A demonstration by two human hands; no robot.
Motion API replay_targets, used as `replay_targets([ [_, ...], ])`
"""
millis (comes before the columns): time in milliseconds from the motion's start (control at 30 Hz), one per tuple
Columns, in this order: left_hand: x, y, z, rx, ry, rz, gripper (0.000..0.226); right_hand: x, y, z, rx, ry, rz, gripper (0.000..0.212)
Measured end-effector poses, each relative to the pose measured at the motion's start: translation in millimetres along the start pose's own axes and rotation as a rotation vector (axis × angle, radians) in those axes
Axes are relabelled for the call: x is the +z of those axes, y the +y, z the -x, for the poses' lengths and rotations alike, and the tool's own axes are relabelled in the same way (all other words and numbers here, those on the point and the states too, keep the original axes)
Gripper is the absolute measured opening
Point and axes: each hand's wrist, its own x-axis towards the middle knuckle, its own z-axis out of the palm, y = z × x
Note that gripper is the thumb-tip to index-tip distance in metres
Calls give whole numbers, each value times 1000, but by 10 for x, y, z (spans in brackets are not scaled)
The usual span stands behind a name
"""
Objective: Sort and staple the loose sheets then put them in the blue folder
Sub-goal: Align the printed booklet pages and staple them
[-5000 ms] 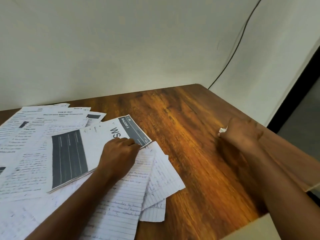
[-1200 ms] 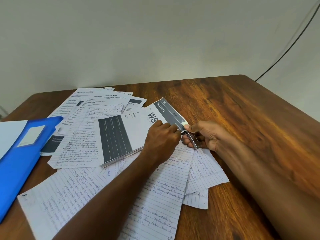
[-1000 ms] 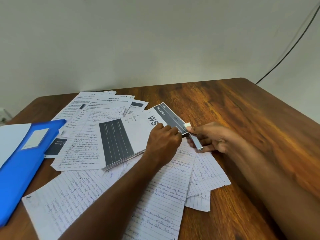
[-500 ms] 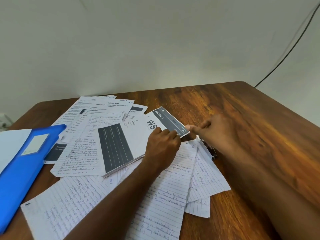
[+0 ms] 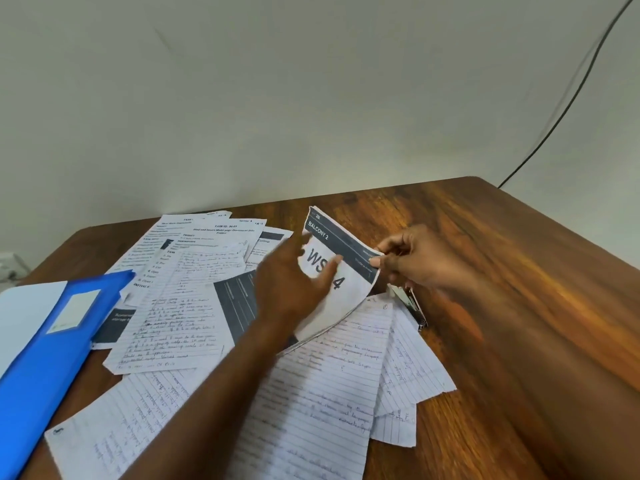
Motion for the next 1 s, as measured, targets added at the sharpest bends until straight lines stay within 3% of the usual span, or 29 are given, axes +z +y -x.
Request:
replay_targets([
  [133, -3, -481, -459, -316, -236, 114, 116, -254, -47, -7, -141, -161, 99, 9],
  [200, -54, -613, -593, -390, -356, 179, 126, -348, -85, -10, -214, -207, 121, 12],
  [367, -150, -731, -690, -423, -586, 297, 94, -541, -125, -39, -307, -189, 45, 21],
  [600, -248, -689, -729, -418, -521, 513, 32, -578, -59, -111, -290, 21, -245, 15],
  [800, -556, -489, -822, -441, -525, 652, 25, -458, -15, -146, -143, 209, -533, 23],
  [1000, -845, -309, -988, -450, -460, 743, 22, -258, 3, -62, 0, 3, -590, 41],
])
